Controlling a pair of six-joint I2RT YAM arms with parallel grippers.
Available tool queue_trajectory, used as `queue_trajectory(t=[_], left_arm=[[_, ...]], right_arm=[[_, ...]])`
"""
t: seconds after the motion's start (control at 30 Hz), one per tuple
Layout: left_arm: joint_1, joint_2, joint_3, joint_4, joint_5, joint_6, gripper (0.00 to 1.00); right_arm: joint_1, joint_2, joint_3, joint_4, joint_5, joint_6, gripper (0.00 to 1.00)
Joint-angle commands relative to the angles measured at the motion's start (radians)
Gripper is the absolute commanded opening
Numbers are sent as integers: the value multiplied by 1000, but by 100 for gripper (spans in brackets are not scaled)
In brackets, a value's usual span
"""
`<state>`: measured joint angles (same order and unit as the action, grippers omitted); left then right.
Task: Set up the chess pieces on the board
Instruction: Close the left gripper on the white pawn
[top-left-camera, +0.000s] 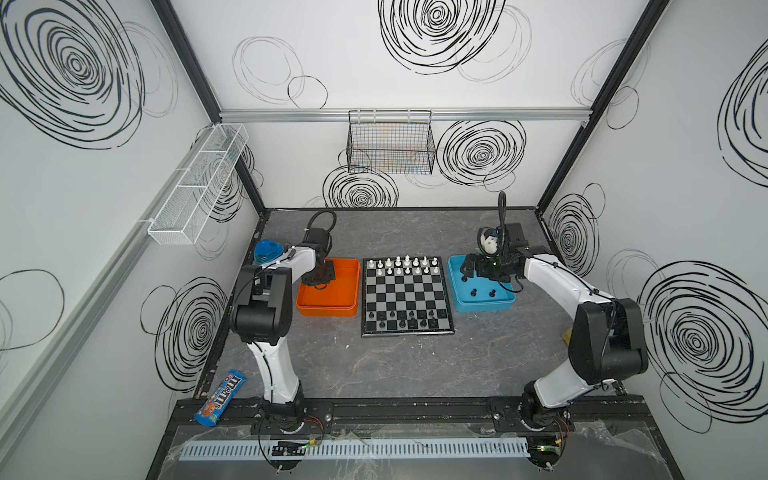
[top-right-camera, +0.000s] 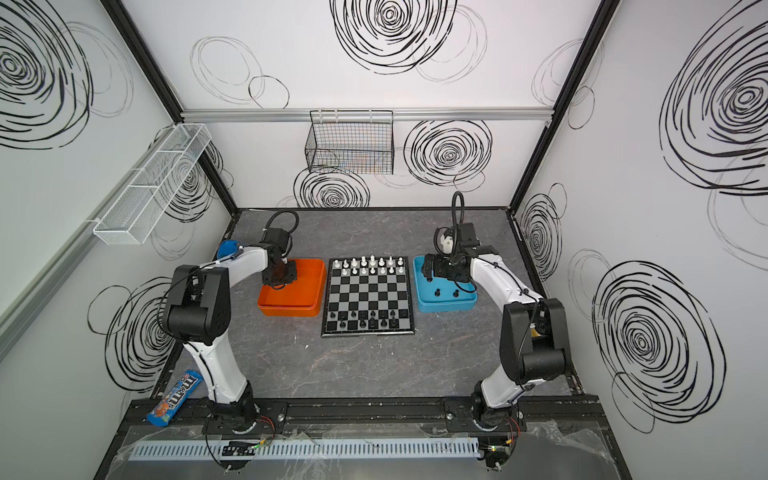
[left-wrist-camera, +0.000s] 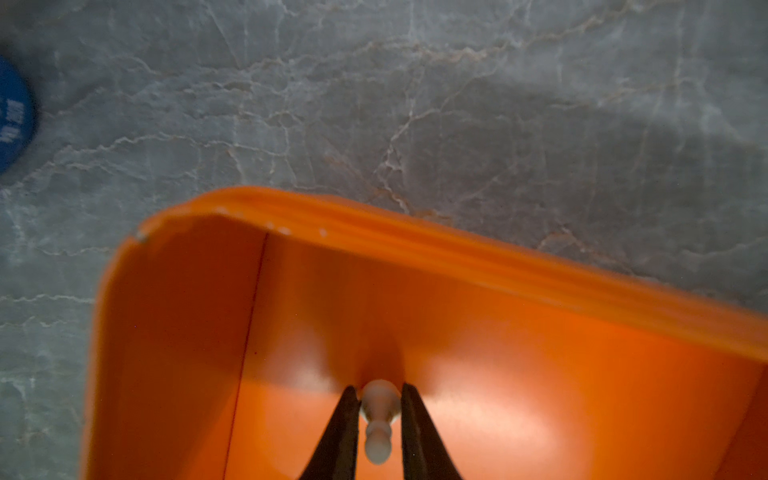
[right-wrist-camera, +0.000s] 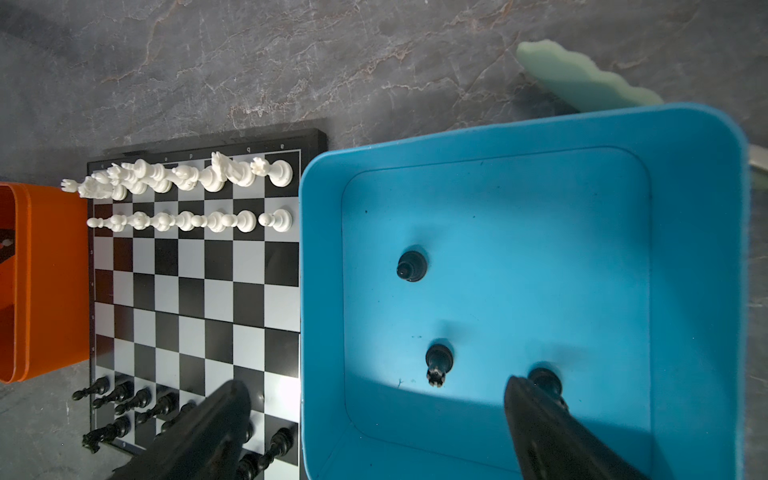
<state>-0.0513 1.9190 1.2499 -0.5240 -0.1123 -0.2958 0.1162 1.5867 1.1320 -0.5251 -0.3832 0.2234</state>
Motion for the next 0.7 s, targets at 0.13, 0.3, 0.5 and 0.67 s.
queue_trajectory(t=[0.13, 0.3, 0.5, 0.67], left_arm=[[7, -23, -1, 13, 6, 1, 20], [5, -31, -3, 15, 0, 0, 18], [5, -41, -4, 18, -3, 0, 16], [4, -48, -4, 16, -3, -1, 8]], right_arm=[[-6, -9, -1, 8, -3, -15, 100], [-6, -3, 1, 7, -6, -16, 100], [-6, -2, 2, 7, -7, -16, 100], [-6, -4, -2, 8, -6, -17, 100]])
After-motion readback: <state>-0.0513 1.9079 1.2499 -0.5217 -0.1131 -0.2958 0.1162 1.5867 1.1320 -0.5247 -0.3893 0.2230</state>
